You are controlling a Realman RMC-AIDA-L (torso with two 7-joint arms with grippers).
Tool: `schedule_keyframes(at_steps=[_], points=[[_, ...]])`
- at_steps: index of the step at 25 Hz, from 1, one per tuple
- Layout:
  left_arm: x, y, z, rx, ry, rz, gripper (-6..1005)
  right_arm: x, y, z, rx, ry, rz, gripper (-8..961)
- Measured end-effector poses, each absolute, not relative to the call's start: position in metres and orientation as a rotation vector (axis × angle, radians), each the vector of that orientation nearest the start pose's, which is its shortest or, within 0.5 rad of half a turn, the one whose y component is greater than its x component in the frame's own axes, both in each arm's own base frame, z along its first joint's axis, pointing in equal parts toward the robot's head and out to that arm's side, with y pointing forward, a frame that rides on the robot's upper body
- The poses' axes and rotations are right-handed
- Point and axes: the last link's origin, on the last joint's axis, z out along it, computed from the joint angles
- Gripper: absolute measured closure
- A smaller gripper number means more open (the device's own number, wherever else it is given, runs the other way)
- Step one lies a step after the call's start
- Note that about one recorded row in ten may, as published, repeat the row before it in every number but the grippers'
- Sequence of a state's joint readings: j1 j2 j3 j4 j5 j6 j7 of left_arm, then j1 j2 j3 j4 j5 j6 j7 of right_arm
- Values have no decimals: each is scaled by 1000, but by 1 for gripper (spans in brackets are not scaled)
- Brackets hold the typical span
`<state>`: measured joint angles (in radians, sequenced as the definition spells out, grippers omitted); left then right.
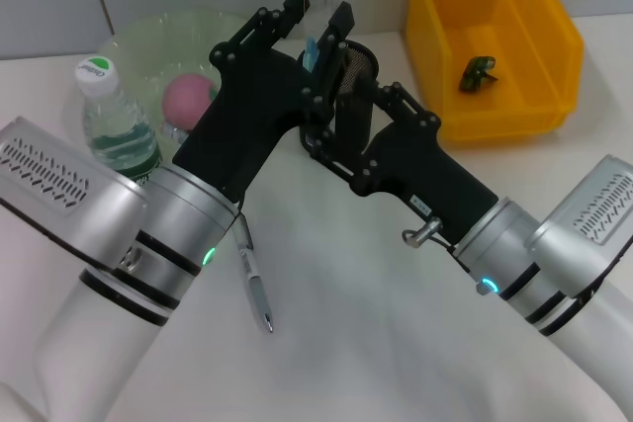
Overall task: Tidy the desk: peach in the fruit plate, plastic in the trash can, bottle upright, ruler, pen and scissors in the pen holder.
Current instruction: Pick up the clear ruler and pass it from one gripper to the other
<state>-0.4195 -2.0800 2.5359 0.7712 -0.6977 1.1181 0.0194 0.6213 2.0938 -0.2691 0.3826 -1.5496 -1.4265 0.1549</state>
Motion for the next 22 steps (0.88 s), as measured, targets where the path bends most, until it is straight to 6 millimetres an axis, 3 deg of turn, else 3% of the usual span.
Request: schedule_keyframes(at_steps=[22], points=[[-141,302,-93,-1951,-251,-1221,594,205,301,-100,-2033,422,1140,321]])
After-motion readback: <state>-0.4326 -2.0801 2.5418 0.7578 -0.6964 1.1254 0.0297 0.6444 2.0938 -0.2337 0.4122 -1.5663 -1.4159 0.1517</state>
